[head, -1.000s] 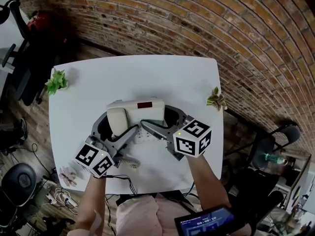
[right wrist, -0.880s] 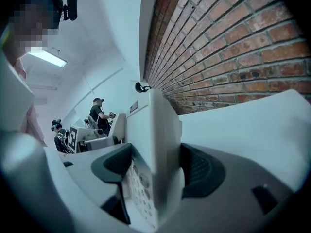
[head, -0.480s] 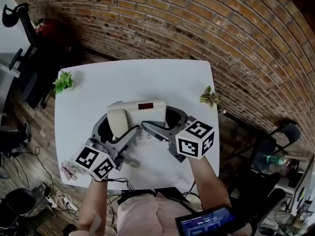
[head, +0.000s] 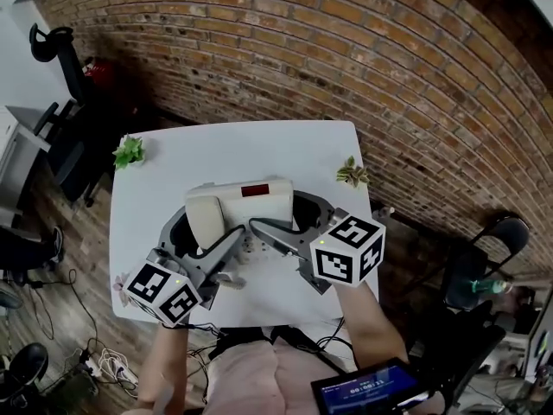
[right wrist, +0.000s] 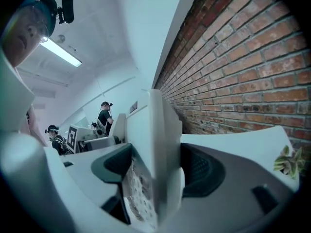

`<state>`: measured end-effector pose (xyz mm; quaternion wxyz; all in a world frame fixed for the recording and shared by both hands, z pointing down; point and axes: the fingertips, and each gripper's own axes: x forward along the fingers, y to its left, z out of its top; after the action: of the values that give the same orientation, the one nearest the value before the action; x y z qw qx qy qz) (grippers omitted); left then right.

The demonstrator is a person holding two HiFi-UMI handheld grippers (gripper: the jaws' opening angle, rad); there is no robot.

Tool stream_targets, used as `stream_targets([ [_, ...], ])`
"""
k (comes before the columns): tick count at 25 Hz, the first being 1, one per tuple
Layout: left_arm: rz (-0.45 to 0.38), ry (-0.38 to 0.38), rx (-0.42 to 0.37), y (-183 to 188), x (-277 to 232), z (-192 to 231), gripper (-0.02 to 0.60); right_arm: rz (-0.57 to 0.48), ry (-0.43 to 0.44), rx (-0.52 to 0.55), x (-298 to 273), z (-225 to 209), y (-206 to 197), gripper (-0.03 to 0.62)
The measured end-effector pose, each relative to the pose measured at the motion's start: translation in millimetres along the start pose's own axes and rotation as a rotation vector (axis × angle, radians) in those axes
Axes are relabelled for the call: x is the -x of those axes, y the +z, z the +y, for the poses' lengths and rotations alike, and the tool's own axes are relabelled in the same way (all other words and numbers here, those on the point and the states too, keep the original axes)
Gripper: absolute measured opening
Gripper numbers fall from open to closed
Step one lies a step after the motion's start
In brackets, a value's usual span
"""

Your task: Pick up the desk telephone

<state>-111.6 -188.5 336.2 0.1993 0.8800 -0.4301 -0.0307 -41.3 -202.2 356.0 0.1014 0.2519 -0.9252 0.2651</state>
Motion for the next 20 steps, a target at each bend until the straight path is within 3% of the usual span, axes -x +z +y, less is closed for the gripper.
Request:
stream_targets([
  [10,-0.026,0.015,-0.038,43,27,-56,0.403,-0.051,0.004,0.070,49,48,36,0.319],
  [20,-0.078,0.050,-0.055,62,50,-92,0.399,-0.082,0.027,0.110,79,80,47,0.318],
])
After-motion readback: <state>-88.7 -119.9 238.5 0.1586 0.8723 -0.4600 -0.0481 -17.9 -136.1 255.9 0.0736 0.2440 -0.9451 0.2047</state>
